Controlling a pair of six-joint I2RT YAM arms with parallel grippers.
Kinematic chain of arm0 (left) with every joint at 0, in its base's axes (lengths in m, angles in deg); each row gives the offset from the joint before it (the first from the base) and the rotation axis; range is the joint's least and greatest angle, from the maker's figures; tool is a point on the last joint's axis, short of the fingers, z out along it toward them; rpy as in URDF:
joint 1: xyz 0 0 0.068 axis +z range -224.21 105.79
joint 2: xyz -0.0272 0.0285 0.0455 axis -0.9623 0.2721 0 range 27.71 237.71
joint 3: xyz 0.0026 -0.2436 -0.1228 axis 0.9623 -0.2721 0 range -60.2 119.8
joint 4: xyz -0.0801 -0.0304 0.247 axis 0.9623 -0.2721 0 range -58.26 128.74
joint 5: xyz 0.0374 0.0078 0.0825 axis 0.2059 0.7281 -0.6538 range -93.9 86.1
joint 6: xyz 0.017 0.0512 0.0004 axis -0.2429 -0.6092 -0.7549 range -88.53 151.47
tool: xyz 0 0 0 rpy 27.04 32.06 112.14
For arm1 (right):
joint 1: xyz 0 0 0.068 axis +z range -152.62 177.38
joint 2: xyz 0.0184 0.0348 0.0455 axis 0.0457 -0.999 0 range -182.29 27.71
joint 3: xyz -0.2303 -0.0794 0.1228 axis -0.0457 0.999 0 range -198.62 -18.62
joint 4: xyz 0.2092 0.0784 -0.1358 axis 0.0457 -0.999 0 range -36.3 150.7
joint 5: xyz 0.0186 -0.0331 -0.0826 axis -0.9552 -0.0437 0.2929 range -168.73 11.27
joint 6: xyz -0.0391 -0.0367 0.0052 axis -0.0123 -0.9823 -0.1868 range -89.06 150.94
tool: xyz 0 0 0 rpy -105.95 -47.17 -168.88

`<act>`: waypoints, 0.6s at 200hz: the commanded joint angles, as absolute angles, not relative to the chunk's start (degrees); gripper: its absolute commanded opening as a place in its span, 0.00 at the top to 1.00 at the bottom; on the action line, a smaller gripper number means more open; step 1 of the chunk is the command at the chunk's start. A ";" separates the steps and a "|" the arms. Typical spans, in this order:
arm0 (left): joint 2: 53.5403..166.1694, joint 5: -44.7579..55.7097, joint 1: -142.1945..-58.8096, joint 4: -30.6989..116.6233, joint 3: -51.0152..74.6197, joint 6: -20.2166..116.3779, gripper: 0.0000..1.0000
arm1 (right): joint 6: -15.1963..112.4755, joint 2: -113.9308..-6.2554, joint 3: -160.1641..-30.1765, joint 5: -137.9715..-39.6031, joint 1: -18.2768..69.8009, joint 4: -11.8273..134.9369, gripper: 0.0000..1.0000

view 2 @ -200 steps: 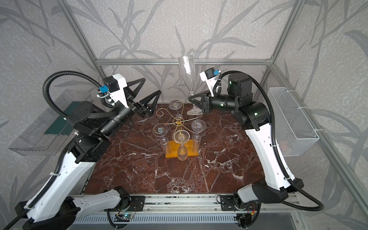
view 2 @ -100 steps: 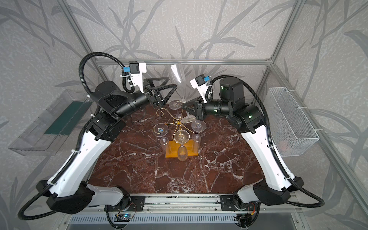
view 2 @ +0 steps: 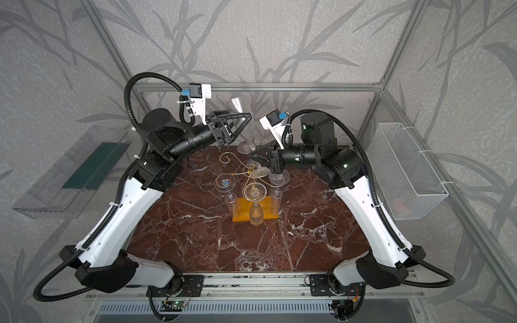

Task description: Take the wine glass off the wine glass rack

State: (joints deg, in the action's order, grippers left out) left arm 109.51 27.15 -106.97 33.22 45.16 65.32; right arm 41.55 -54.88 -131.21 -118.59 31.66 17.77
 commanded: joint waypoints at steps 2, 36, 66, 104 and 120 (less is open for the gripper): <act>110.23 29.74 -106.56 34.83 47.09 68.63 0.28 | 40.45 -54.12 -130.77 -118.46 32.09 20.22 1.00; 110.14 28.58 -106.47 37.75 45.30 71.12 0.42 | 39.87 -54.03 -129.91 -117.94 32.13 20.44 1.00; 110.24 28.12 -106.49 38.46 44.76 71.46 0.53 | 39.49 -54.12 -129.47 -117.85 32.21 20.57 1.00; 110.37 27.75 -106.47 38.65 44.79 71.14 0.62 | 39.22 -54.38 -129.55 -117.88 32.22 20.63 1.00; 110.38 27.57 -106.52 38.42 44.82 70.64 0.62 | 39.28 -54.43 -129.62 -117.77 32.25 20.60 1.00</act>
State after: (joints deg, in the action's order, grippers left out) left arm 110.54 27.90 -106.72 35.26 44.97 70.61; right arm 40.07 -54.88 -129.66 -117.41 31.84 19.41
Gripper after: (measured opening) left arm 0.547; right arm 0.099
